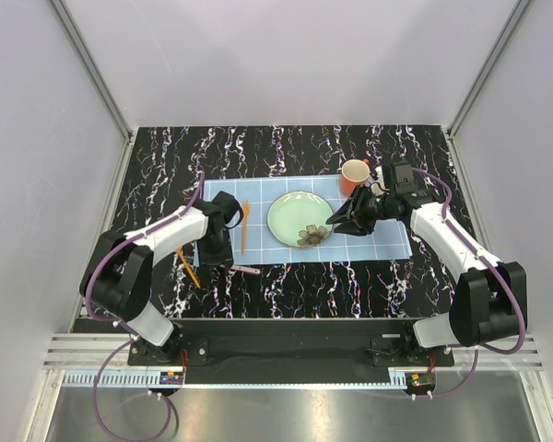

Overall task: Set the dinner table for one person
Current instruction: Pick up the knife at the corner of the board.

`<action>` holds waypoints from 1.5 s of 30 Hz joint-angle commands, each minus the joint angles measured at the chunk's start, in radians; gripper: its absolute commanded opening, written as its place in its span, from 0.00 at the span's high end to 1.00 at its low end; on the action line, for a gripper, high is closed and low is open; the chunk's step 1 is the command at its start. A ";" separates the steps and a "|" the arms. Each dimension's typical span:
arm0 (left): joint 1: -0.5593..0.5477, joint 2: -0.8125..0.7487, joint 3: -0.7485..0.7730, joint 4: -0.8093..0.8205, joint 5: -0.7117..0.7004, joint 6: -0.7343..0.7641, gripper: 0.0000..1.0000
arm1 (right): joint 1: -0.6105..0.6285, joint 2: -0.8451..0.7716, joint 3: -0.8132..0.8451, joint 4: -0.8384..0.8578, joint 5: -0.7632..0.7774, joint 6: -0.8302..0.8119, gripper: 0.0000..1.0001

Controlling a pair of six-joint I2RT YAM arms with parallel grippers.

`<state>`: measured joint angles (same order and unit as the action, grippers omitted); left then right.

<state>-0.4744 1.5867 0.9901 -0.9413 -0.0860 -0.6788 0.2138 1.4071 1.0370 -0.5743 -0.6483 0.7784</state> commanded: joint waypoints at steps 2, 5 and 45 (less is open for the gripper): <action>-0.004 0.018 0.048 0.027 0.023 0.001 0.55 | -0.002 -0.040 -0.002 -0.001 -0.010 -0.005 0.56; -0.007 0.036 0.048 0.036 0.028 0.002 0.55 | -0.002 -0.040 -0.002 -0.001 -0.007 -0.007 0.56; -0.058 0.153 0.074 0.064 0.023 0.002 0.55 | -0.005 0.001 0.014 -0.004 -0.008 -0.010 0.56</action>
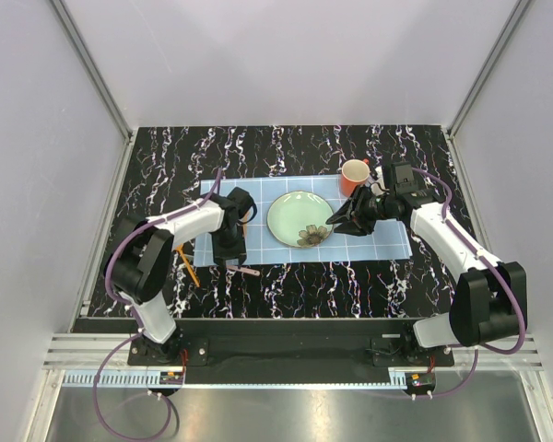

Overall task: Set the dinner table for one person
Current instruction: Pick up the knife at the corner of the board.

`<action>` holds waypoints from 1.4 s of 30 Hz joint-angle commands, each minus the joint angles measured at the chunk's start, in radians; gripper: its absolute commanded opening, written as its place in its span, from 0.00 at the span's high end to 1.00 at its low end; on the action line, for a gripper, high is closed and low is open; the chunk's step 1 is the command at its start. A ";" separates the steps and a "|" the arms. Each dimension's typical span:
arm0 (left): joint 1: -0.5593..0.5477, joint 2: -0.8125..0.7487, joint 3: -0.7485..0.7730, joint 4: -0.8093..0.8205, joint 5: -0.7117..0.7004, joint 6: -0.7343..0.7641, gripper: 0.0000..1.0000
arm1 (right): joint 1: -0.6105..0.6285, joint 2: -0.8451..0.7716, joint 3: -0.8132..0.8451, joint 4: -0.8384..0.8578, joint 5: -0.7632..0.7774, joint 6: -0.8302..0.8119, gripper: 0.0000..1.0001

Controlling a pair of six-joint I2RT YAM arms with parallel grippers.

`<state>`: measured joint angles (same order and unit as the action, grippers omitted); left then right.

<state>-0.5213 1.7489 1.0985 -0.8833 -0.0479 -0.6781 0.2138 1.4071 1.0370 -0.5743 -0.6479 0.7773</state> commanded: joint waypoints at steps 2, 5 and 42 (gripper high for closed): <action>-0.011 -0.018 -0.025 0.003 -0.010 0.002 0.55 | -0.005 0.003 0.014 -0.002 -0.010 -0.009 0.56; -0.009 -0.032 0.006 -0.003 -0.003 -0.006 0.54 | -0.005 0.003 0.015 -0.004 -0.010 -0.009 0.56; -0.083 -0.002 0.066 -0.091 -0.101 -0.084 0.53 | -0.021 0.010 -0.014 -0.004 -0.047 -0.018 0.56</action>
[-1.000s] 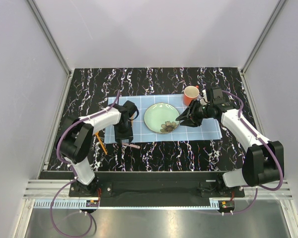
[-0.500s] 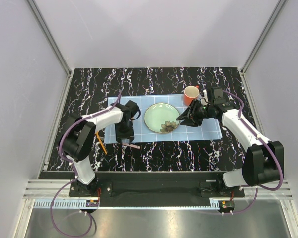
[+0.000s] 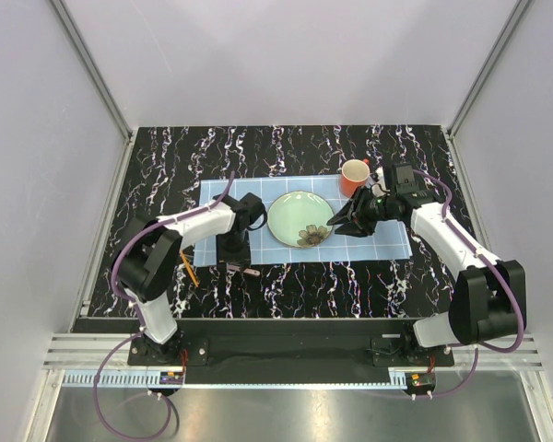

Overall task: Set the dinner table for one person
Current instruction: Pick up the knife at the corner of the board.

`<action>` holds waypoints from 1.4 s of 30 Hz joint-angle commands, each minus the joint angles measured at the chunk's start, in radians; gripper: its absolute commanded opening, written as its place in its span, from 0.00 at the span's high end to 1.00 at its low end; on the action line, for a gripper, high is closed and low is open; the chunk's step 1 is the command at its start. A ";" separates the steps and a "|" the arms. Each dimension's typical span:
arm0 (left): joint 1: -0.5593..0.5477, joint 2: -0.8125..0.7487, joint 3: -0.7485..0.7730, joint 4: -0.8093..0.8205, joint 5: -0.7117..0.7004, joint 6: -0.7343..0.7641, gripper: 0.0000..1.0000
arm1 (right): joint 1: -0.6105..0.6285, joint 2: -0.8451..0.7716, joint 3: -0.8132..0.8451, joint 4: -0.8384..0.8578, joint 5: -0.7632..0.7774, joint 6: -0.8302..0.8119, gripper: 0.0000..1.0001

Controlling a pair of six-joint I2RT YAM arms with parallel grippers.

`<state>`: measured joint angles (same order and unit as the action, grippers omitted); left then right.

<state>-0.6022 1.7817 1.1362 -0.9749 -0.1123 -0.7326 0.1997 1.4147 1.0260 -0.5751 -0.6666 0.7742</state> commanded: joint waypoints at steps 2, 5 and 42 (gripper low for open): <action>-0.001 -0.021 0.054 -0.002 -0.043 -0.028 0.53 | -0.006 0.003 -0.001 -0.003 -0.028 -0.016 0.56; -0.001 -0.001 0.088 -0.016 -0.049 -0.025 0.53 | -0.006 0.001 -0.003 -0.003 -0.030 -0.018 0.56; -0.001 0.093 0.138 -0.051 -0.156 -0.073 0.53 | -0.025 0.006 -0.015 -0.003 -0.044 -0.019 0.56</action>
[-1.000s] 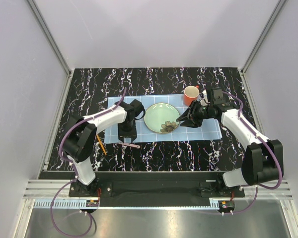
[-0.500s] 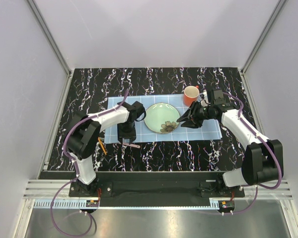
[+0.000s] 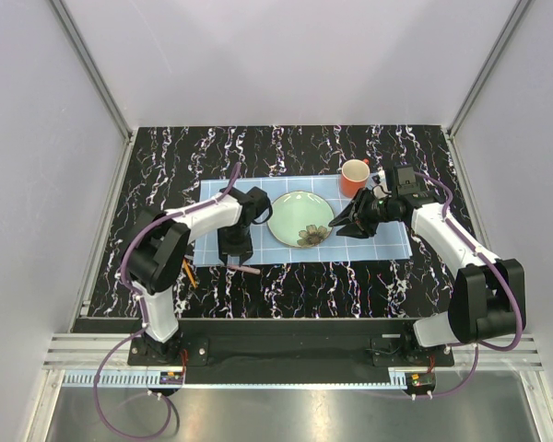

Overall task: Set the dinner table for one person
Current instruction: Pick up the knife at the corner of the board.

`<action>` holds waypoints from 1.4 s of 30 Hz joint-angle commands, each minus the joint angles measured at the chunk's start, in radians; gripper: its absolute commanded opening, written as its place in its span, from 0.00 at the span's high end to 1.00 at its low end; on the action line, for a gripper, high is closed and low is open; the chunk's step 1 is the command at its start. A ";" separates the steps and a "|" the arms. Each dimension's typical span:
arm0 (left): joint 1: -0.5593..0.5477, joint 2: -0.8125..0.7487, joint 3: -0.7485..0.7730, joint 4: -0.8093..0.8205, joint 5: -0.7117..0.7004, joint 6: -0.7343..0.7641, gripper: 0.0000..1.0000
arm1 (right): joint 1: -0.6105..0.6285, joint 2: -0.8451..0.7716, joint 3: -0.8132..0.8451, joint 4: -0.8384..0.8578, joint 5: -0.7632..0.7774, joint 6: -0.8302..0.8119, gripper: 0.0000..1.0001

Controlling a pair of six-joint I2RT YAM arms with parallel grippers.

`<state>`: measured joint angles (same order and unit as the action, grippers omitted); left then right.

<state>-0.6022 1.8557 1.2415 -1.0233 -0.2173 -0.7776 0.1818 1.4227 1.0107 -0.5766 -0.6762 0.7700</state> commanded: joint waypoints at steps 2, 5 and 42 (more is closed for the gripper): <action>-0.001 0.017 0.042 -0.003 -0.056 -0.029 0.53 | -0.007 -0.001 0.000 -0.002 -0.034 -0.014 0.56; -0.001 0.016 0.056 -0.008 -0.062 -0.035 0.53 | -0.007 -0.001 -0.001 -0.002 -0.036 -0.014 0.56; -0.002 -0.098 -0.191 0.026 -0.074 -0.049 0.73 | -0.015 -0.002 -0.015 0.015 -0.049 -0.009 0.56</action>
<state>-0.6022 1.7809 1.0866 -1.0214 -0.2661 -0.8066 0.1734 1.4403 0.9867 -0.5732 -0.7010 0.7670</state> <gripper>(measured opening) 0.309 0.439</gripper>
